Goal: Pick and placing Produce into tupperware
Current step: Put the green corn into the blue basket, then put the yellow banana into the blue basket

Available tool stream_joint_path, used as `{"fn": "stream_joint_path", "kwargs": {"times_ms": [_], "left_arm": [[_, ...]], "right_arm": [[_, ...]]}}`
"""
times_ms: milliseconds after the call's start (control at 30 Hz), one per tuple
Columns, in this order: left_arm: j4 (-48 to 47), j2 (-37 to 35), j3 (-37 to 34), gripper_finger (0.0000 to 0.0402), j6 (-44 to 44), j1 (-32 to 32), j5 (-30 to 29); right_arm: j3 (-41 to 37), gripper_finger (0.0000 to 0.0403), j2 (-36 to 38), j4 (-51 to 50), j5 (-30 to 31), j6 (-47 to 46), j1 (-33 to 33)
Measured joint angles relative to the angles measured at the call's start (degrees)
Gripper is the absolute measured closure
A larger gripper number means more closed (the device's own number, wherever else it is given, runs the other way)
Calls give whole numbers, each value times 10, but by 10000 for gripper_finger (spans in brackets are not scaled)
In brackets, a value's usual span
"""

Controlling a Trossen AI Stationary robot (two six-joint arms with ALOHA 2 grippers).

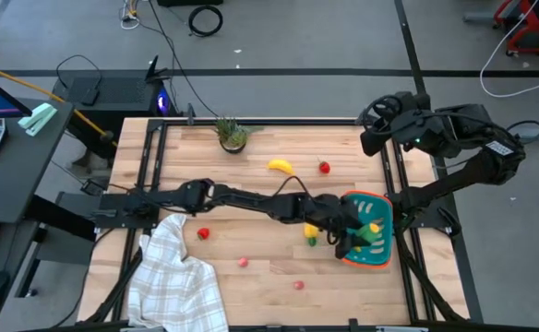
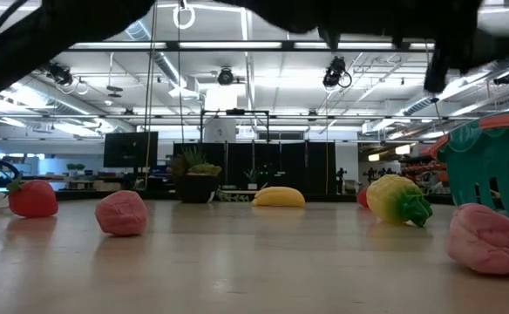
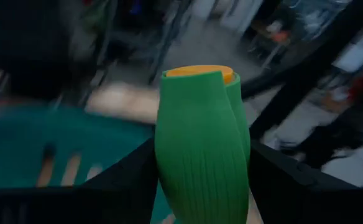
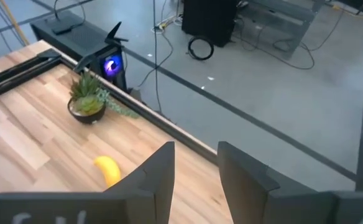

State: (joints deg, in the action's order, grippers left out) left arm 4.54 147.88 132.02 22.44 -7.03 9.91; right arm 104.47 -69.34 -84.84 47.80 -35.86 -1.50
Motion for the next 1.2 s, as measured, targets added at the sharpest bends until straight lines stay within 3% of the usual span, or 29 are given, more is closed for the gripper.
{"fn": "stream_joint_path", "kwargs": {"times_ms": [133,400,667,1000,1100,1200], "left_arm": [[3,34,-1,169,0,0,-29],[-1,49,0,188,-12,1,-33],[0,45,18,122,-51,1,-32],[-26,35,30,131,-47,1,-5],[-75,1,29,135,-45,3,9],[-170,-45,31,140,-51,11,9]], "right_arm": [[0,273,0,-1,-2,14,0],[0,273,1,-1,-2,16,0],[0,273,1,-1,-1,20,0],[0,273,1,0,-6,40,0],[0,273,2,0,-61,55,0],[0,273,3,-1,-178,59,0]]}}
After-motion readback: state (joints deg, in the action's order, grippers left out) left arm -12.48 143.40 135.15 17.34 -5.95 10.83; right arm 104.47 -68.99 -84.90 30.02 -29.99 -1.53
